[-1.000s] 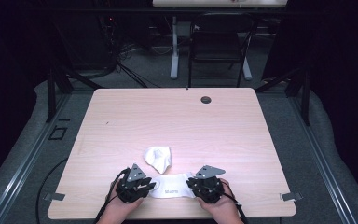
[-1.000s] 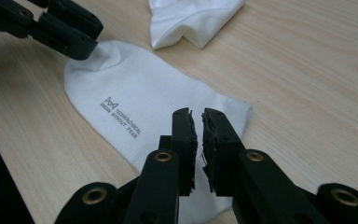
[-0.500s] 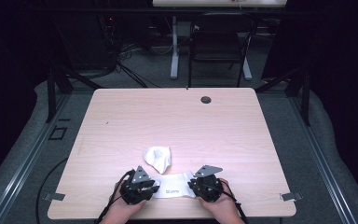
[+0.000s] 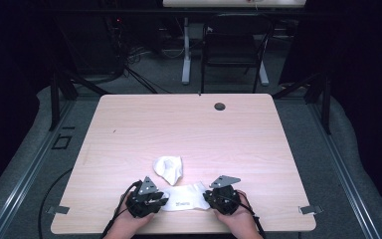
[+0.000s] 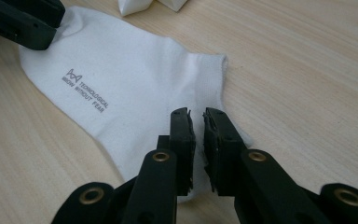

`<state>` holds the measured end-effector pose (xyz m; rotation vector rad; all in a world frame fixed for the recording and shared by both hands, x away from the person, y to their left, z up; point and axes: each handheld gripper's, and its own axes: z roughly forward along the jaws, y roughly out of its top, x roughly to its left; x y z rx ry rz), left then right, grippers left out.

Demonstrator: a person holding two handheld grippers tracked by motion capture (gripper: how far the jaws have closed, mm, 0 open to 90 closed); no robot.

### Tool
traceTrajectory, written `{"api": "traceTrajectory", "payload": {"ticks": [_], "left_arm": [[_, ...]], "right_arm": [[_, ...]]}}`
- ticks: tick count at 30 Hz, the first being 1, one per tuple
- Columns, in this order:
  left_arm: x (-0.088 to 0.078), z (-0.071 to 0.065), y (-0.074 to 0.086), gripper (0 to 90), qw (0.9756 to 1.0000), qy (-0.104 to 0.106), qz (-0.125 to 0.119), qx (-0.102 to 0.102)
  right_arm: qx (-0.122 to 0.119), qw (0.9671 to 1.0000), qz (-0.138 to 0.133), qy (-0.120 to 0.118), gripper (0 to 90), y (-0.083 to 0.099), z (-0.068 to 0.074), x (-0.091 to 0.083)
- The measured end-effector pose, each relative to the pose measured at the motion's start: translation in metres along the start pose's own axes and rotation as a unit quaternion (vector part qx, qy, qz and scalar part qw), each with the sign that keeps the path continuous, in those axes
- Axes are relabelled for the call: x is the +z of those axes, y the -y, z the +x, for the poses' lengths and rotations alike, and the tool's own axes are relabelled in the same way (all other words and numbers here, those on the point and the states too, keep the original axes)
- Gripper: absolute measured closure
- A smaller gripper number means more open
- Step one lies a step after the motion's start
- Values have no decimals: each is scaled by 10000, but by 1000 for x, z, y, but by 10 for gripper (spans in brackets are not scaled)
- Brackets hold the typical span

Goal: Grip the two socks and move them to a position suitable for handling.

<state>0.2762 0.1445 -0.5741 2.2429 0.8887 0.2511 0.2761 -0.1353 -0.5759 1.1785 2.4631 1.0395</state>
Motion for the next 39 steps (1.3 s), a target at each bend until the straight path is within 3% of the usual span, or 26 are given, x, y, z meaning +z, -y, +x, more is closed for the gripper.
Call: {"api": "traceTrajectory", "payload": {"ticks": [14, 28, 39], "left_arm": [[-10, -1, 9, 690, 9999, -56, 64, -148], [-16, -4, 15, 671, 9996, 14, 83, -261], [-22, 0, 11, 606, 9994, 34, -162, -310]], "right_arm": [[-287, 9994, 173, -116, 831, 6, 23, -6], [-382, 9987, 272, -188, 832, 8, 31, -8], [-314, 9990, -67, -313, 774, 4, 34, -13]]}}
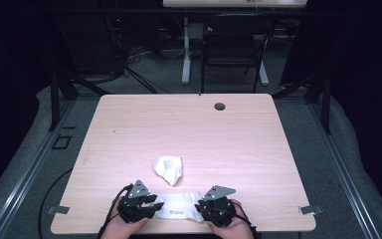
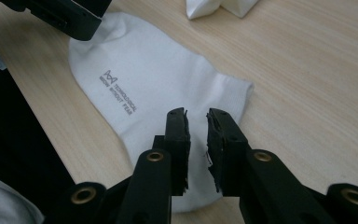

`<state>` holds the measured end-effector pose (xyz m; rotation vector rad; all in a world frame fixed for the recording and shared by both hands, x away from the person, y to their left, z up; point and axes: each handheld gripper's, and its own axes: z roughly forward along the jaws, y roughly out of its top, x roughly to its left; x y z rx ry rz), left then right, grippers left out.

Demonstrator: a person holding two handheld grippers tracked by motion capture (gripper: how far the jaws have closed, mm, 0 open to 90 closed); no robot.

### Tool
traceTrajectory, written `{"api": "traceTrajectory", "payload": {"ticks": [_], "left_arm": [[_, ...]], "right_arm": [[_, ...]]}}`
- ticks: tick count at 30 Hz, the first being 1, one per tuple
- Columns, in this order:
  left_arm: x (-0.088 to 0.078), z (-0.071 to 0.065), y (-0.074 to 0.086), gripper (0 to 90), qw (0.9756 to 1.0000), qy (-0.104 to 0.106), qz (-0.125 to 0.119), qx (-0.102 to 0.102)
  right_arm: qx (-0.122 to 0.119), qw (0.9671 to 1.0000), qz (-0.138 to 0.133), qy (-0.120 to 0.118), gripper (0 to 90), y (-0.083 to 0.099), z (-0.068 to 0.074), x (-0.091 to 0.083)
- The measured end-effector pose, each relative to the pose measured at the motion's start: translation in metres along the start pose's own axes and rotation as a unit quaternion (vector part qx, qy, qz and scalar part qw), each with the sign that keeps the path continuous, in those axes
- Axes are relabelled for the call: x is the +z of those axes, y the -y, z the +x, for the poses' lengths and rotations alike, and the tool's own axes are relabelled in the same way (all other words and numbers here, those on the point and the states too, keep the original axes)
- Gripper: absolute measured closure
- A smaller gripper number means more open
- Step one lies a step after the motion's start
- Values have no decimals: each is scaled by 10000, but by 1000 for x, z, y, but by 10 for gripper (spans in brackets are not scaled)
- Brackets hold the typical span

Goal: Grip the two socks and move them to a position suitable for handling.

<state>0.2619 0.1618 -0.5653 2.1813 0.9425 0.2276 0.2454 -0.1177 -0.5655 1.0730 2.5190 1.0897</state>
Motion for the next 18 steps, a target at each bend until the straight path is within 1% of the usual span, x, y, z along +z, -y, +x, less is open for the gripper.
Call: {"api": "traceTrajectory", "payload": {"ticks": [4, 5, 10, 14, 16, 17, 18], "left_arm": [[-1, 6, -3, 598, 10000, -74, -64, 0], [-1, 7, -3, 594, 9999, -119, -98, -9], [0, 18, -7, 590, 9996, -198, -166, -89], [4, 30, -14, 590, 9991, -354, -210, -86], [6, 35, -17, 592, 9989, -388, -246, -112], [7, 38, -18, 592, 9988, -399, -249, -149], [8, 41, -19, 591, 9986, -411, -284, -193]], "right_arm": [[-13, 9999, -158, 8, 744, -6, -2, 0], [43, 9997, -221, 9, 739, -8, -3, 0], [39, 9995, -302, 51, 726, -19, -9, 2], [-13, 9996, -270, 48, 726, -29, -12, 9], [-76, 9996, -251, 65, 726, -35, -12, 15], [-70, 9996, -263, 76, 728, -37, -12, 18], [-124, 9996, -243, 86, 729, -40, -12, 21]]}}
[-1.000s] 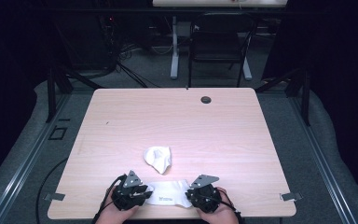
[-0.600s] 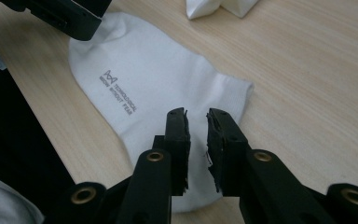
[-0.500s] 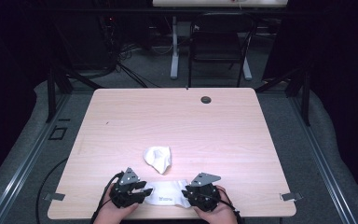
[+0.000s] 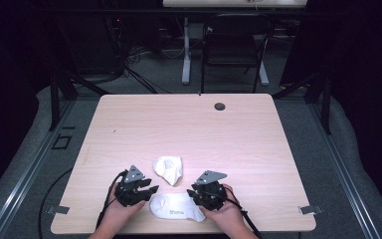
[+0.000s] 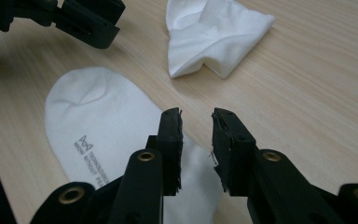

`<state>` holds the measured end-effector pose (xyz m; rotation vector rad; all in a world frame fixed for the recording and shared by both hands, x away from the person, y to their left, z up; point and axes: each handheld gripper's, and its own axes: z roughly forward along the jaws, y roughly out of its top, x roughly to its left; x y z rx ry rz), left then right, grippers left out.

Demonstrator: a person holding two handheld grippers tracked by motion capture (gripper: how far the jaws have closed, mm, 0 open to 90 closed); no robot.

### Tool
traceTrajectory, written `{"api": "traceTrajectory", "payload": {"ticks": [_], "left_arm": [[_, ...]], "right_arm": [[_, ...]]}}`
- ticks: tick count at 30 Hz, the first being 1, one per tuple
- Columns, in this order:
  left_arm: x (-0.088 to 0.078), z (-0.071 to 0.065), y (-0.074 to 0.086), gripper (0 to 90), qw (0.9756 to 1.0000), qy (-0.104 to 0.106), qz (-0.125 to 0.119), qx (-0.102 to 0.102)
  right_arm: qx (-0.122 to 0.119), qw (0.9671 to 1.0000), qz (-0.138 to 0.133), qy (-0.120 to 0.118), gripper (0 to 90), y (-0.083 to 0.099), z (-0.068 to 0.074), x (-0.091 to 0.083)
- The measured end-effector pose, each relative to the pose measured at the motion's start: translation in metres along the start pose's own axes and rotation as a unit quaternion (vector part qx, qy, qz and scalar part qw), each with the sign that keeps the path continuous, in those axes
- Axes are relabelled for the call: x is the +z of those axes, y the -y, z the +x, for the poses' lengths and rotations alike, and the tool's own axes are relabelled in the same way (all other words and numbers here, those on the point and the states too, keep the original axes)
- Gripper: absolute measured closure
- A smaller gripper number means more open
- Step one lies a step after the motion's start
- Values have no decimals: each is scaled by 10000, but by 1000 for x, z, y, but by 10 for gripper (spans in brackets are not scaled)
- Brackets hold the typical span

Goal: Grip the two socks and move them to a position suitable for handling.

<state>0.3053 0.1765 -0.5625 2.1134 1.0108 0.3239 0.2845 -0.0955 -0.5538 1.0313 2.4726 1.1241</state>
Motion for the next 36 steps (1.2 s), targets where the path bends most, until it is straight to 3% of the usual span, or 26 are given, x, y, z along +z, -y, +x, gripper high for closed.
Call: {"api": "traceTrajectory", "payload": {"ticks": [6, 12, 20, 31, 36], "left_arm": [[8, 14, -12, 588, 9998, -164, -45, -115], [19, 24, -26, 601, 9992, -346, -26, -181], [37, 38, -37, 659, 9980, -463, 39, -439], [45, 35, -36, 839, 9981, -365, 232, -447], [44, 28, -35, 873, 9988, -269, 267, -317]], "right_arm": [[-109, 9999, 92, 54, 756, -9, 0, 13], [-32, 9999, 80, 81, 756, -14, -3, 20], [12, 9998, 56, 170, 786, -28, -13, 28], [12, 10000, -30, 57, 770, -33, -10, 29], [-59, 10000, 2, 1, 772, -32, -5, 32]]}}
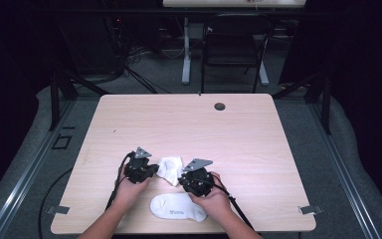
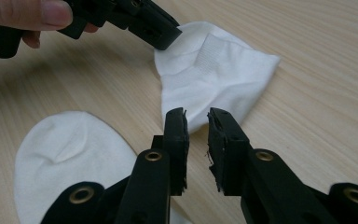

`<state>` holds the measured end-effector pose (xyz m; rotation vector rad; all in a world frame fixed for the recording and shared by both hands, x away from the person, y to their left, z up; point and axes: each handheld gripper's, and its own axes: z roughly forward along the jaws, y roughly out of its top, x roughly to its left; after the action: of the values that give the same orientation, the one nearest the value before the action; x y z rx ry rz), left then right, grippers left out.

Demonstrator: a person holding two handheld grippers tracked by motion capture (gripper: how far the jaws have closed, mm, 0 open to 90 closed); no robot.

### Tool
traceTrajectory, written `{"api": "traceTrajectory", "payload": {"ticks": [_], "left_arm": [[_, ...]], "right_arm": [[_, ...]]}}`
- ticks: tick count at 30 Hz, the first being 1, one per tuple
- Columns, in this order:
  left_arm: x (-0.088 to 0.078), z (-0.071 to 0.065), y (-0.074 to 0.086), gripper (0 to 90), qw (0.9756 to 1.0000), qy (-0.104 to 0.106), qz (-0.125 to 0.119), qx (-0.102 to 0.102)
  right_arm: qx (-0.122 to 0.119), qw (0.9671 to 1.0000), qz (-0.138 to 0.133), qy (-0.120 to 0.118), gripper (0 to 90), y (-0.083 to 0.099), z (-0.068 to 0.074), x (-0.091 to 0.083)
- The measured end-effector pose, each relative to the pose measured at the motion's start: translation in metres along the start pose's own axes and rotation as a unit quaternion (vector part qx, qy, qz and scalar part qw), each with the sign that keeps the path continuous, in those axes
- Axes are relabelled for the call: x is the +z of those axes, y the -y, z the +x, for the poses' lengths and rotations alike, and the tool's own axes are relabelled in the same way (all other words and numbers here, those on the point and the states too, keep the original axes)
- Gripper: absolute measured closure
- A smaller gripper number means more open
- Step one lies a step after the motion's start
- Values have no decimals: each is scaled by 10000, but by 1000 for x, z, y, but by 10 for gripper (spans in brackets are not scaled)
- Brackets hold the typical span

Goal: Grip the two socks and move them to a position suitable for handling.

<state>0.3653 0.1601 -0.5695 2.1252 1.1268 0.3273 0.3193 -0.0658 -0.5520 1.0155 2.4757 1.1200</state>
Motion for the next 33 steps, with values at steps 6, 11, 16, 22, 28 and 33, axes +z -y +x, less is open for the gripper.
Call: {"api": "traceTrajectory", "payload": {"ticks": [6, 11, 16, 22, 28, 33], "left_arm": [[-1, -7, 3, 890, 9999, 106, 6, 72], [-1, -12, 5, 894, 9998, 148, -25, 138], [-1, -16, 6, 896, 9995, 255, -27, 177], [-2, -22, 8, 896, 9992, 355, -34, 205], [-3, -26, 8, 896, 9987, 444, -62, 221], [-4, -26, 9, 896, 9988, 444, -56, 219]], "right_arm": [[-68, 9999, 70, -35, 772, -1, 6, 6], [-88, 9999, 128, -53, 771, -1, 9, 12], [-142, 9995, 258, -62, 758, 0, 11, 17], [-224, 9991, 361, -20, 727, 0, 14, 24], [-348, 9981, 506, 109, 740, 0, 15, 32], [-283, 9982, 502, 182, 821, 1, 14, 33]]}}
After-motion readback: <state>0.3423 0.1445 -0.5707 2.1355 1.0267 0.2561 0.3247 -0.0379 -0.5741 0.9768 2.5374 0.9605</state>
